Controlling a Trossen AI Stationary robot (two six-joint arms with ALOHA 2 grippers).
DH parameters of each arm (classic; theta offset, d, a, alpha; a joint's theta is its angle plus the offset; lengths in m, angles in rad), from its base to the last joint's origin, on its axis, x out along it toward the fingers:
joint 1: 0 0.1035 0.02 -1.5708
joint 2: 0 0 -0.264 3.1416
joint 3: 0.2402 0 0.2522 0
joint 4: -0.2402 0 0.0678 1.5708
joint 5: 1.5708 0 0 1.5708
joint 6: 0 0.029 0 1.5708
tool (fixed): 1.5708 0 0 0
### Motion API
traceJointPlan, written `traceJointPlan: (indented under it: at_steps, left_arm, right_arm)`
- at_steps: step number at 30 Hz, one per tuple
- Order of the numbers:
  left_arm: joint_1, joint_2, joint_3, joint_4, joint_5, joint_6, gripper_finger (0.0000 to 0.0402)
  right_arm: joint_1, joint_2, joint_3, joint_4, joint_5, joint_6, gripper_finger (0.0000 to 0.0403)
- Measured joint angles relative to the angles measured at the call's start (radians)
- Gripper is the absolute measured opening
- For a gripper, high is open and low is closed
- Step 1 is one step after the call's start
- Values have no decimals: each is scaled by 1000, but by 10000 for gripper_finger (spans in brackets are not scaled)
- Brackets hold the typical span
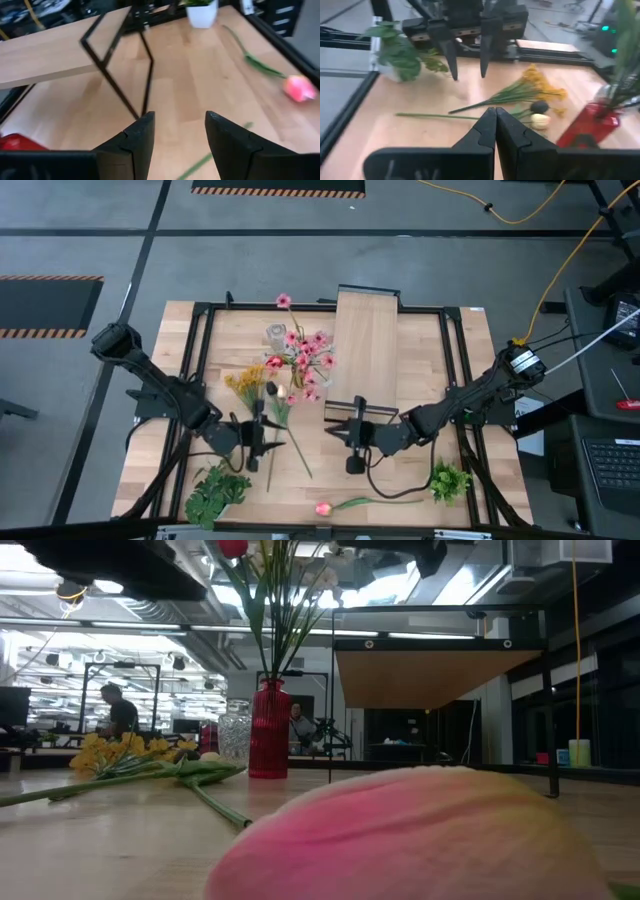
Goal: Pick and place flowers into a vace then onto a shelf
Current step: Put the yellow flowers into the transparent vase
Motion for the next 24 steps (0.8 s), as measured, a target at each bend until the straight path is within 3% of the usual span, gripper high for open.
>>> traceJointPlan:
  at_steps: [5,12,15,20,24]
  left_arm:
    - [-54,0,0,-20,11,1,133]
    - [-114,-7,1,-111,10,-58,41]
    - [-124,-34,1,-209,10,-199,8]
    - [-123,-93,1,-451,12,-515,2]
    - [-123,-108,1,-555,18,-629,2]
  right_arm:
    - [33,0,0,0,-2,23,10]
    - [81,0,0,0,-2,74,10]
    - [86,0,0,1,-2,74,10]
    - [73,0,0,1,-1,72,10]
    - [55,0,0,0,-1,73,10]
